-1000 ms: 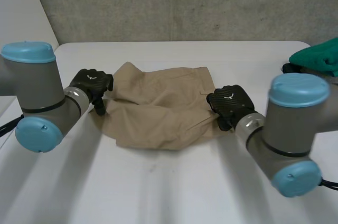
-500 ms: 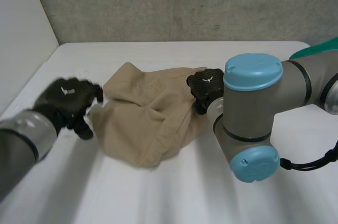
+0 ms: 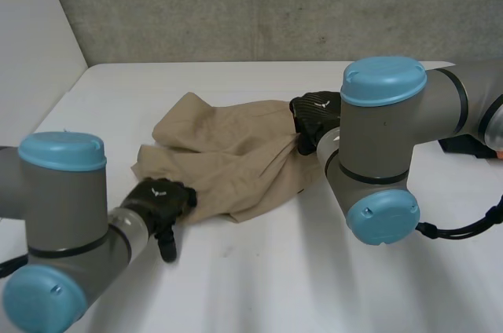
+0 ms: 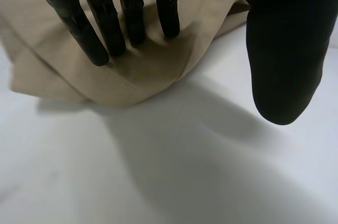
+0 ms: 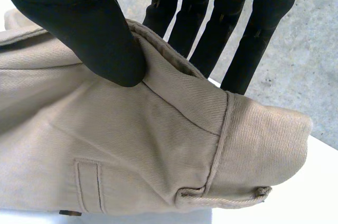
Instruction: Fold the laundry.
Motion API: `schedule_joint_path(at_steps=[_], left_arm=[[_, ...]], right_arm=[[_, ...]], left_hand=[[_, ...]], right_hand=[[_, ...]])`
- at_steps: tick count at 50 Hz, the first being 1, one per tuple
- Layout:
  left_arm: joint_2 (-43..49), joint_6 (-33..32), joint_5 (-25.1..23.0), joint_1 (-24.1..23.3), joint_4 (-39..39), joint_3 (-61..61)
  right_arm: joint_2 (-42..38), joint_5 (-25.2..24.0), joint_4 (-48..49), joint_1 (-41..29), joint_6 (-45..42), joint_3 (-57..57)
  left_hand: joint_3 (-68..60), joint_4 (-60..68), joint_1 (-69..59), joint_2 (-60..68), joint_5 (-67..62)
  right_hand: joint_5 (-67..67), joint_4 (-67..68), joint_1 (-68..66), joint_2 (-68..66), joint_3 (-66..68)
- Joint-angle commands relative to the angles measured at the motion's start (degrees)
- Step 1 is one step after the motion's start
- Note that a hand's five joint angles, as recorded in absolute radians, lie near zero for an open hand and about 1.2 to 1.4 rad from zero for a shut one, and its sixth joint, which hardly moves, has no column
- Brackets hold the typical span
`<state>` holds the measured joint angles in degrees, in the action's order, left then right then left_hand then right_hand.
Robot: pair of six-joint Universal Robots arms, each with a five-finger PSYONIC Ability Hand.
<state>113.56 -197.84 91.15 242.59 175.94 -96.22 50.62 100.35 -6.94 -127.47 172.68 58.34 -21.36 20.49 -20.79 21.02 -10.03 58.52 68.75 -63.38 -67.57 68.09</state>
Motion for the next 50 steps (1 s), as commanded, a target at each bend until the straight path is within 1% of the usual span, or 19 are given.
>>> schedule_joint_path(at_steps=[1, 8, 16, 20, 22, 26, 29, 30, 31, 34, 38, 39, 42, 43, 45, 46, 47, 48, 50], left_arm=[[2.7, -3.2, 4.4, -0.9, 5.5, 5.2], [7.1, -7.7, 5.6, -1.4, 7.5, 9.6], [11.8, -11.3, 8.3, -1.7, 8.9, 15.4], [13.4, -13.4, 9.0, -1.6, 12.0, 17.4], [14.2, -15.0, 9.1, -1.5, 13.6, 18.3], [15.6, -17.8, 8.9, -1.2, 15.4, 19.3], [15.8, -19.0, 8.3, -1.2, 15.7, 19.7], [15.6, -19.2, 8.3, -1.2, 15.7, 19.7], [15.0, -19.5, 8.3, -1.2, 15.7, 19.4], [12.4, -19.3, 8.6, -1.2, 14.8, 18.7], [4.0, -17.9, 8.2, -1.5, 10.0, 16.2], [-0.7, -17.1, 7.7, -1.8, 7.3, 15.5], [-8.2, -15.3, 6.3, -1.8, 2.1, 15.2], [-13.0, -14.1, 5.0, -1.7, -1.4, 15.4], [-17.6, -12.9, 3.4, -1.2, -5.1, 15.9], [-21.7, -12.5, 1.8, -0.5, -8.0, 16.9], [-23.5, -12.1, 0.8, -0.2, -9.5, 17.6], [-26.4, -11.4, -1.4, 0.4, -12.8, 19.0], [-28.6, -10.9, -3.1, 1.0, -15.3, 20.5]], right_arm=[[0.6, -0.8, -0.4, 0.0, 0.0, 2.1], [0.7, -1.7, -0.4, 0.6, 0.0, 3.6], [1.0, -2.9, -0.4, 1.5, -0.2, 4.9], [1.3, -3.5, -0.4, 1.9, -0.4, 5.8], [1.6, -3.8, -0.2, 2.0, -0.9, 6.4], [1.8, -3.9, -0.1, 2.4, -1.6, 7.3], [2.2, -3.9, -0.1, 2.7, -2.3, 7.8], [2.3, -3.9, -0.2, 2.7, -2.4, 7.8], [2.5, -3.9, -0.4, 2.9, -2.9, 8.0], [3.3, -3.8, -0.6, 3.2, -4.1, 8.2], [6.8, -4.0, -1.7, 3.9, -8.9, 9.7], [8.9, -4.0, -2.4, 4.3, -12.2, 10.4], [12.7, -4.0, -3.2, 5.0, -18.3, 11.6], [15.6, -4.0, -3.6, 5.5, -22.5, 12.3], [19.0, -3.8, -4.0, 6.1, -26.5, 13.0], [22.6, -3.9, -4.6, 6.9, -29.9, 13.6], [24.5, -3.9, -4.9, 7.3, -31.7, 13.9], [27.8, -4.0, -5.3, 7.8, -34.1, 14.1], [31.2, -4.3, -5.6, 8.2, -35.2, 14.3]], left_hand=[[-0.5, 1.3, -1.0, 0.8, -1.8], [-3.7, 4.5, -4.2, 4.0, -5.0], [-14.2, 15.1, -14.8, 14.6, -15.6], [-15.3, 16.1, -15.8, 15.6, -16.6], [-18.4, 19.3, -19.0, 18.8, -19.8], [-26.5, 27.4, -27.1, 26.8, -27.8], [-46.6, 47.5, -47.2, 47.0, -48.0], [-58.0, 58.9, -58.6, 58.4, -59.4], [-58.6, 59.5, -59.2, 59.0, -60.0], [-58.6, 59.5, -59.2, 59.0, -60.0], [-58.6, 59.5, -59.2, 59.0, -60.0], [-58.6, 59.5, -59.2, 59.0, -60.0], [-58.6, 59.5, -59.2, 59.0, -60.0], [-58.6, 59.5, -59.2, 59.0, -60.0], [-58.6, 59.5, -59.2, 59.0, -60.0], [-58.6, 59.5, -59.2, 59.0, -60.0], [-58.6, 59.5, -59.2, 59.0, -60.0], [-58.6, 59.5, -59.2, 59.0, -60.0], [-58.6, 59.5, -59.2, 59.0, -60.0]], right_hand=[[11.5, 11.3, -16.6, -12.4, 11.9], [11.5, 11.3, -16.6, -12.4, 11.9], [11.5, 11.3, -16.6, -12.4, 11.9], [11.5, 11.3, -16.6, -12.4, 11.9], [11.5, 11.3, -16.6, -12.4, 11.9], [11.5, 11.3, -16.6, -12.4, 11.9], [11.5, 11.3, -16.6, -12.4, 11.9], [11.5, 11.3, -16.6, -12.4, 11.9], [11.5, 11.3, -16.6, -12.4, 11.9], [11.5, 11.3, -16.6, -12.4, 11.9], [11.5, 11.3, -16.6, -12.4, 11.9], [11.5, 11.3, -16.6, -12.4, 11.9], [11.5, 11.3, -16.6, -12.4, 11.9], [11.5, 11.3, -16.6, -12.4, 11.9], [11.5, 11.3, -16.6, -12.4, 11.9], [11.5, 11.3, -16.6, -12.4, 11.9], [11.5, 11.3, -16.6, -12.4, 11.9], [11.5, 11.3, -16.6, -12.4, 11.9], [11.5, 11.3, -16.6, -12.4, 11.9]])
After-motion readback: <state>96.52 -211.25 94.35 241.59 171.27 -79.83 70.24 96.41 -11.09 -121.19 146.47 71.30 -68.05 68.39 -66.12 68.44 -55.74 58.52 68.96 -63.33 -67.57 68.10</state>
